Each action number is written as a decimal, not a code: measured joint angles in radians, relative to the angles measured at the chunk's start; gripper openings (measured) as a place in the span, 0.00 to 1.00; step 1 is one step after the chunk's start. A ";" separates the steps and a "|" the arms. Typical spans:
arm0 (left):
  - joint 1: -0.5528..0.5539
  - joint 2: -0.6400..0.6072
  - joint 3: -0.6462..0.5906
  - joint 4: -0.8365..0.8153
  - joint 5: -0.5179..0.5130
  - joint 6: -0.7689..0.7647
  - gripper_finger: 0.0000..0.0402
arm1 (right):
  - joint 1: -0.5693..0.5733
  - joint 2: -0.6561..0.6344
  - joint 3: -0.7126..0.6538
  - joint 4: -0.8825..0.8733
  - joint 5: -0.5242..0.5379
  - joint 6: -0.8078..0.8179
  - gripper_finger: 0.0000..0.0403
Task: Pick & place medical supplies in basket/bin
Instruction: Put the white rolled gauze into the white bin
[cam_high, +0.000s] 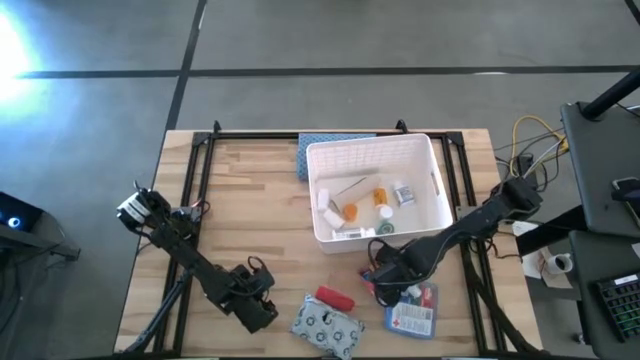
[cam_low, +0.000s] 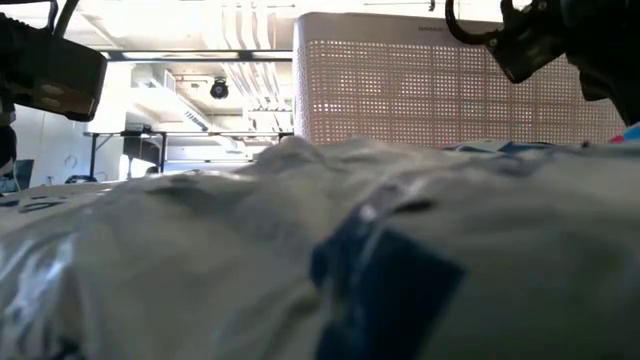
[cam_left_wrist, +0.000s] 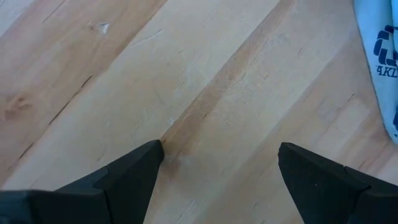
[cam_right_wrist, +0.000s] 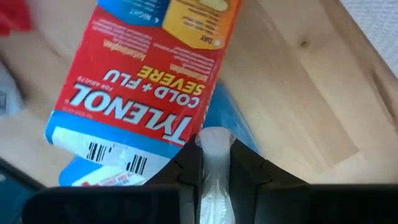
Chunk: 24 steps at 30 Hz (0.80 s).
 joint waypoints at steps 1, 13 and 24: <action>0.000 -0.001 0.000 0.000 0.000 0.000 0.77 | 0.000 0.000 0.000 -0.006 -0.001 -0.006 0.10; 0.004 -0.003 0.000 0.000 -0.001 -0.023 0.77 | 0.000 0.012 -0.006 -0.040 0.097 0.087 0.20; 0.004 -0.004 0.000 0.000 -0.002 -0.023 0.77 | -0.002 0.013 -0.010 -0.016 0.039 0.128 0.28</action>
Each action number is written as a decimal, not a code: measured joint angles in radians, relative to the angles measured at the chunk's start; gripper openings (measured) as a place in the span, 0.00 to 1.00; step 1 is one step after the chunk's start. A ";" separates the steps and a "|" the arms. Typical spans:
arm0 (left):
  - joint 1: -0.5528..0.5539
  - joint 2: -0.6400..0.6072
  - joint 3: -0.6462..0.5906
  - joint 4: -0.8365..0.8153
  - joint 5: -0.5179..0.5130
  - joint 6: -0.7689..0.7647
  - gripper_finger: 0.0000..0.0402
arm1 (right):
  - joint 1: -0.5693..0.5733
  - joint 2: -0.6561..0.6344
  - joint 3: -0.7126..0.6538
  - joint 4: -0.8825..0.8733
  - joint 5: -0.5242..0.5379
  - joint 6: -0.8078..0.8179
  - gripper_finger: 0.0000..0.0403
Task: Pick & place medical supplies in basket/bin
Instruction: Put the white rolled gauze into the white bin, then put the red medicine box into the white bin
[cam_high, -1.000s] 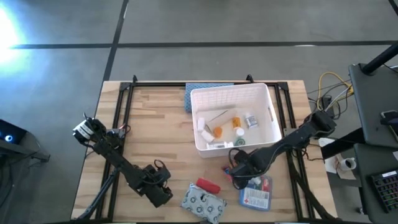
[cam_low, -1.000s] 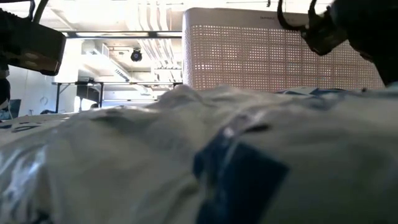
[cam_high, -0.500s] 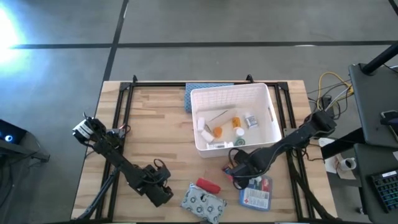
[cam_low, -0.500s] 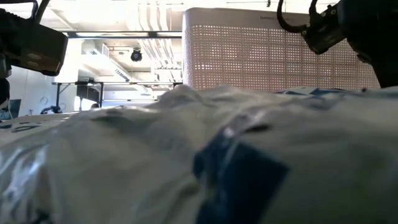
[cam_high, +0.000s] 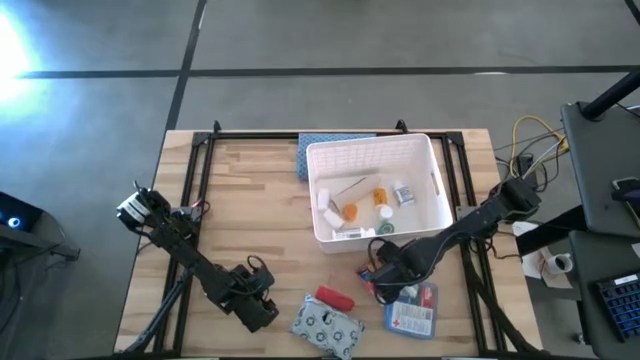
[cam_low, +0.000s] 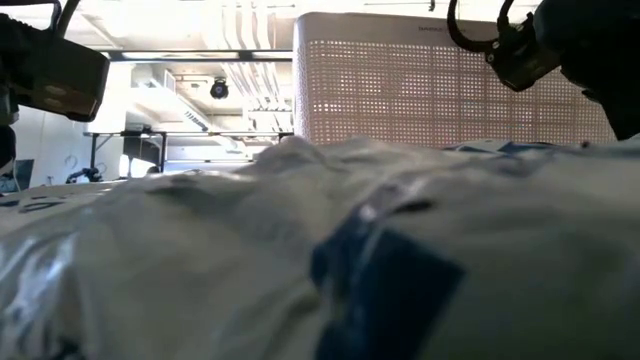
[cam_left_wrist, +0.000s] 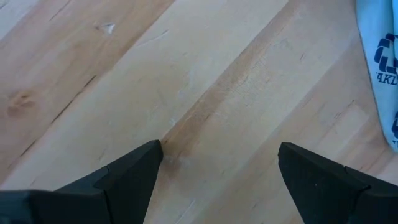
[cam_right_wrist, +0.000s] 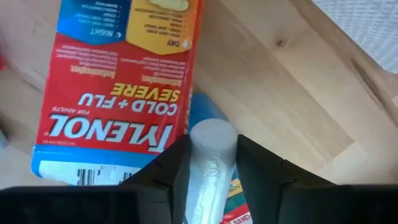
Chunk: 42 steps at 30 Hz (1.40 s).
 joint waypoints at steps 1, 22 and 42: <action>0.000 0.000 0.000 0.000 -0.001 0.000 0.77 | 0.000 0.000 0.000 -0.006 0.003 0.008 0.27; 0.000 -0.001 0.000 0.007 -0.002 -0.004 0.77 | 0.020 -0.155 0.177 0.178 0.286 -0.162 0.09; -0.001 -0.001 0.000 0.041 -0.002 -0.054 0.77 | -0.213 -0.309 0.403 -0.119 0.814 -0.405 0.55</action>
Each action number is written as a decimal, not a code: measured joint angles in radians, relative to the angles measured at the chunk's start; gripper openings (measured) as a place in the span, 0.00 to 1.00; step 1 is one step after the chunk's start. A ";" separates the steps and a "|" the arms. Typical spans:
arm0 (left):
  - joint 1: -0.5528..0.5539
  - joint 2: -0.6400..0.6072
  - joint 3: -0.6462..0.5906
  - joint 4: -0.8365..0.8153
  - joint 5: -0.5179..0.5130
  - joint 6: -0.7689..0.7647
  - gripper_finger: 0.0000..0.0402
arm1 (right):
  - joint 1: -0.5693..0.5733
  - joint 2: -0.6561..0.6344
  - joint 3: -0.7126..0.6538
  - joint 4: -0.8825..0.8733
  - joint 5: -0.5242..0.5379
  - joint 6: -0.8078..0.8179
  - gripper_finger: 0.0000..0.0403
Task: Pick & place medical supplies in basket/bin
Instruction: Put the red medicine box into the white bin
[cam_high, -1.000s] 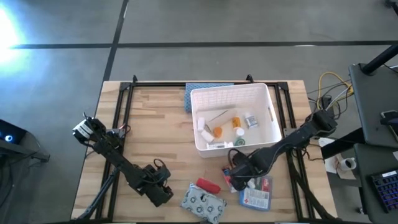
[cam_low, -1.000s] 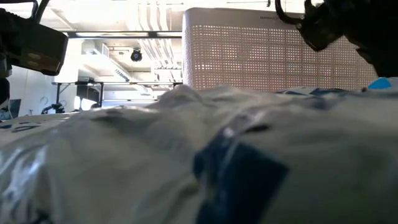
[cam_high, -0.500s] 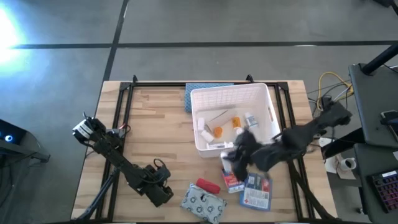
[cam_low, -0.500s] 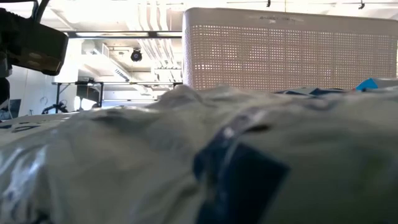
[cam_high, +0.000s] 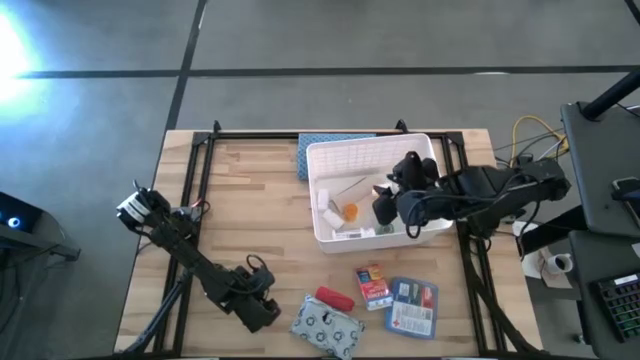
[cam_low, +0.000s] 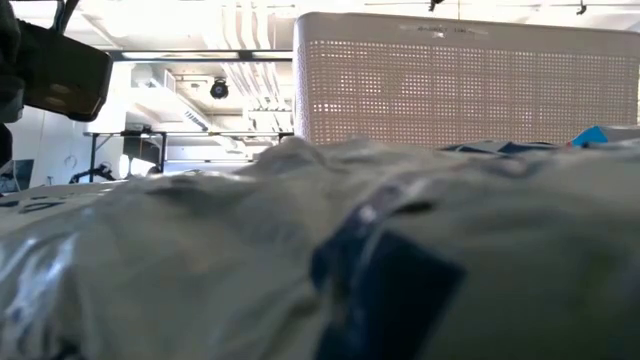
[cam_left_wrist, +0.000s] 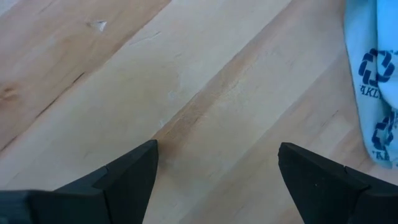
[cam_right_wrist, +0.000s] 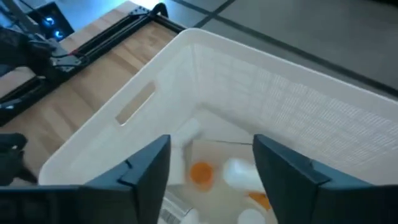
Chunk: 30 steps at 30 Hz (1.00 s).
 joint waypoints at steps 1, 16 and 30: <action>-0.001 0.000 0.000 0.002 0.000 -0.007 0.77 | -0.001 0.000 0.001 -0.001 0.008 -0.002 0.57; -0.001 0.000 0.000 0.025 0.001 -0.010 0.77 | 0.081 0.002 0.000 -0.177 -0.430 0.022 0.65; 0.000 0.000 0.000 0.025 0.003 0.000 0.77 | 0.336 0.079 -0.043 -0.229 -0.632 0.370 0.62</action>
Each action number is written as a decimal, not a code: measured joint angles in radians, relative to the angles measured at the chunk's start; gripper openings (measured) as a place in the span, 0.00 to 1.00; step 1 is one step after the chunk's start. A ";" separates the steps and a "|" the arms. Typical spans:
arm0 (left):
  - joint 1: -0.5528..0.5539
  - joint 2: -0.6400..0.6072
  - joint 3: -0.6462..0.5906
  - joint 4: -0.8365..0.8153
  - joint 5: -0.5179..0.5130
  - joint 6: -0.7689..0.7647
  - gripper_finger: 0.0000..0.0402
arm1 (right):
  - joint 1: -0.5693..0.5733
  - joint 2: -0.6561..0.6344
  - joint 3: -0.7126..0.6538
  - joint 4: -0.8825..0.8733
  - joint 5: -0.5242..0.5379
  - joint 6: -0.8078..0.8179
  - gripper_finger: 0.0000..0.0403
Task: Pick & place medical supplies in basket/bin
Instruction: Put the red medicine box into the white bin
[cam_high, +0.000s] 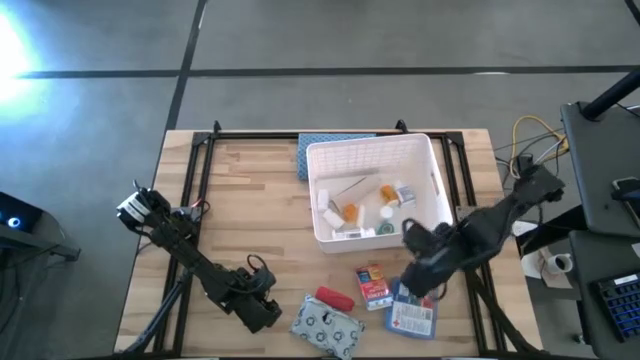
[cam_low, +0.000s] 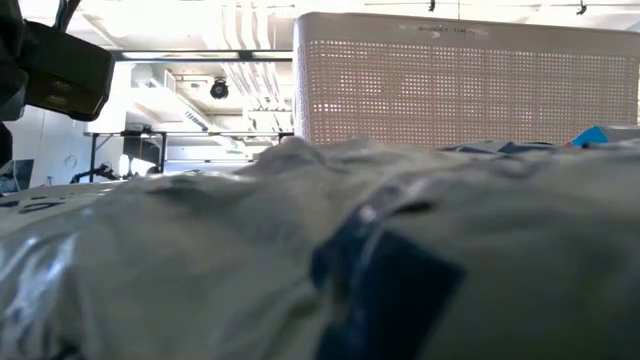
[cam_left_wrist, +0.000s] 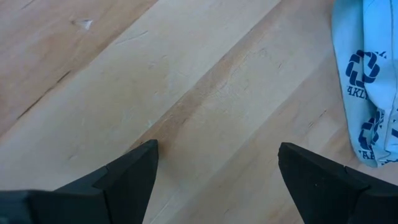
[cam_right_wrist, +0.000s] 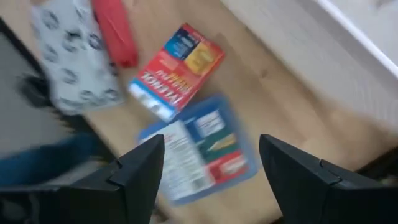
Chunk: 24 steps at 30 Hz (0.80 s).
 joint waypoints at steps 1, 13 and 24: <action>0.000 0.000 0.000 0.000 0.000 0.000 0.77 | 0.017 0.023 -0.007 0.003 0.026 -0.046 0.62; 0.001 0.000 0.000 0.015 0.000 0.002 0.77 | 0.232 0.351 -0.026 0.020 0.145 -0.408 0.62; -0.001 0.000 0.000 0.018 0.001 0.078 0.77 | 0.350 0.476 0.024 0.099 0.262 -0.261 0.66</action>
